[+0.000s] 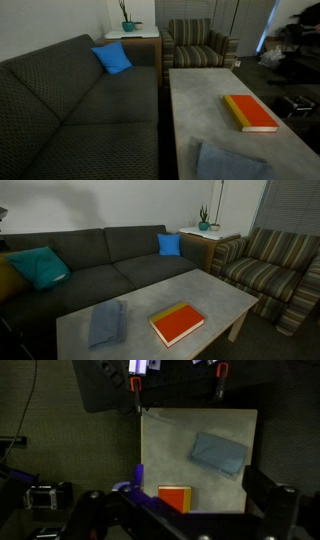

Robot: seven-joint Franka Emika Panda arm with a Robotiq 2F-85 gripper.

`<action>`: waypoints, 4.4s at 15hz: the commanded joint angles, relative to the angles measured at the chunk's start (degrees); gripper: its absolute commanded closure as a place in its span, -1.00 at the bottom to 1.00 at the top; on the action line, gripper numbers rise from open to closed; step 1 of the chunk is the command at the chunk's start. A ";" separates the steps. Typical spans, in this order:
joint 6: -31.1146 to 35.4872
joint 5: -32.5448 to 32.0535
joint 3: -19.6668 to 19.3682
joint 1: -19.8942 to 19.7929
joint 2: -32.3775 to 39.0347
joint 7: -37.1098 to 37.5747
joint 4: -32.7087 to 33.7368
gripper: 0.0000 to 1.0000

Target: Open the red book

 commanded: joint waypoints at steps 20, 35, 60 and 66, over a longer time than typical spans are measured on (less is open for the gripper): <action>3.28 -0.26 -0.13 0.40 4.22 -0.84 0.53 -1.00; 17.27 7.09 -1.71 0.52 31.80 -7.83 2.10 -1.00; 42.65 9.83 1.29 2.51 51.09 -24.59 8.18 -1.00; 42.65 9.81 1.34 2.46 51.52 -24.85 9.02 -1.00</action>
